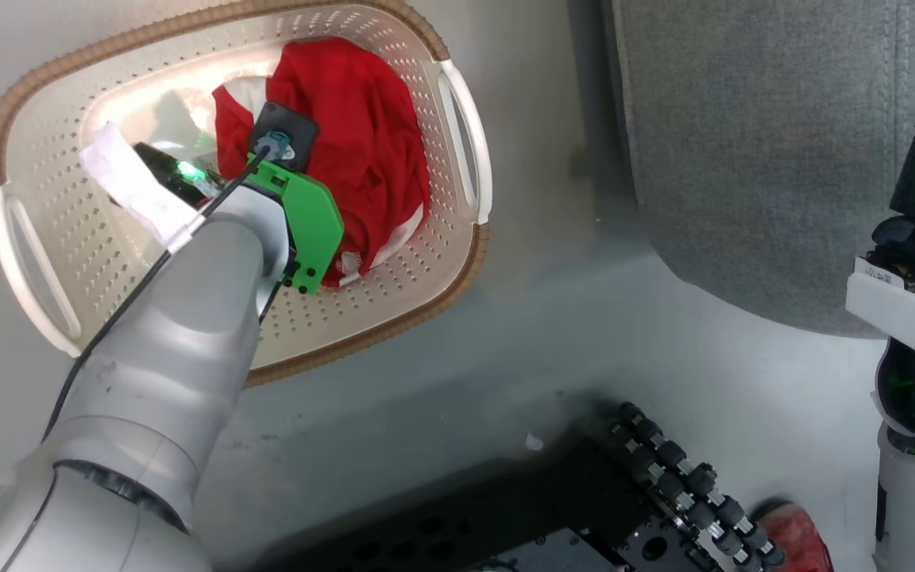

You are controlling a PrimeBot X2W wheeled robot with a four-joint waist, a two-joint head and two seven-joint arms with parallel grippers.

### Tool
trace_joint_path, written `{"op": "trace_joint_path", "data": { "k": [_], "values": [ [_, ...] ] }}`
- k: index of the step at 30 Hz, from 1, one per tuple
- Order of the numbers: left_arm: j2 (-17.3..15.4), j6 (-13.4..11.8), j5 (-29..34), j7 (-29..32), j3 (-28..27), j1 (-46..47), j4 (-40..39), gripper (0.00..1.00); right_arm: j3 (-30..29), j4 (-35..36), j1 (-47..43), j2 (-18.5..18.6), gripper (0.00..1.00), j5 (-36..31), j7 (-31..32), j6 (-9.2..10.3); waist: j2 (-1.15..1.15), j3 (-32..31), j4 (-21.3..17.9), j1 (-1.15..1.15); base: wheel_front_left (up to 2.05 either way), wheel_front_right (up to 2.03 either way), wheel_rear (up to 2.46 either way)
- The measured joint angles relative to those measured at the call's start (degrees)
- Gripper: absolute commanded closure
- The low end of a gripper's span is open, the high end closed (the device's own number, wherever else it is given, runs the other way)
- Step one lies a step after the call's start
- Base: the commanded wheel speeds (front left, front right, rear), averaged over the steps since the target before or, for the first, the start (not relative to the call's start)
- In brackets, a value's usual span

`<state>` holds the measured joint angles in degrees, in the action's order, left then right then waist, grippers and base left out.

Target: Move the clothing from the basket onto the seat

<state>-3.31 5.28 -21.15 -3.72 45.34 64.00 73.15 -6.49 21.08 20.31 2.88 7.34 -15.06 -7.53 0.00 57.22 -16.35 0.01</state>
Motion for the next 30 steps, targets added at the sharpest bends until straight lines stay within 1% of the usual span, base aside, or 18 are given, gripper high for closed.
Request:
{"op": "trace_joint_path", "data": {
  "k": [4, 7, 10, 11, 15, 18, 22, 25, 30],
  "values": [
    [0.4, 0.8, -1.0, -3.2, 0.4, -2.4, -0.9, 1.00, 0.6, -1.0, 0.0, 0.0, 0.00, -0.8, 0.0, 0.00, 0.00, -2.4, 0.7, 0.00, 0.00, 0.00, 0.00],
    [0.3, 0.9, -3.2, -6.0, 0.5, -5.8, -2.8, 1.00, 1.2, -2.3, -0.1, -0.1, 0.00, -1.0, 0.0, 0.00, 0.00, -5.0, 1.5, 0.00, 0.00, 0.00, 0.00],
    [0.4, 1.2, -5.6, -7.6, 0.6, -9.6, -4.9, 1.00, 1.9, -3.8, -0.6, -0.1, 0.00, -1.2, 0.0, 0.00, 0.00, -8.2, 2.4, -0.01, 0.00, 0.00, 0.00],
    [0.4, 1.2, -7.7, -8.7, 0.6, -12.4, -6.2, 1.00, 2.8, -4.9, -1.7, -0.1, 0.00, -1.5, 0.0, 0.00, 0.00, -10.7, 3.2, -0.01, 0.00, 0.00, 0.00],
    [0.4, 0.9, -11.6, -10.2, 0.2, -17.2, -9.3, 1.00, 5.0, -7.6, -4.4, -0.1, 0.00, -2.0, 0.0, 0.00, 0.00, -16.0, 4.6, -0.01, 0.00, 0.00, 0.00],
    [0.4, 0.2, -14.1, -11.0, 0.1, -20.3, -12.0, 1.00, 6.4, -9.6, -7.0, -0.1, 0.00, -2.0, 0.0, 0.00, 0.00, -20.2, 5.8, -0.01, 0.00, 0.00, 0.00],
    [0.4, -1.6, -15.7, -11.2, -1.0, -24.0, -16.5, 1.00, 7.9, -12.9, -10.9, -0.1, 0.00, -1.7, 0.0, 0.00, 0.00, -26.2, 7.2, -0.01, 0.00, 0.00, 0.00],
    [0.4, -3.3, -15.2, -11.3, -3.6, -26.7, -21.4, 1.00, 9.1, -15.3, -13.8, -0.1, 0.00, -1.5, 0.0, 0.00, 0.00, -30.9, 8.1, -0.01, 0.00, 0.00, 0.00],
    [-0.5, -4.9, -12.9, -11.3, -7.9, -33.3, -28.6, 1.00, 11.4, -18.1, -17.6, -0.1, 0.00, -1.4, 0.0, 0.00, 0.00, -38.6, 9.3, -0.01, 0.00, 0.00, 0.00]
  ]
}}
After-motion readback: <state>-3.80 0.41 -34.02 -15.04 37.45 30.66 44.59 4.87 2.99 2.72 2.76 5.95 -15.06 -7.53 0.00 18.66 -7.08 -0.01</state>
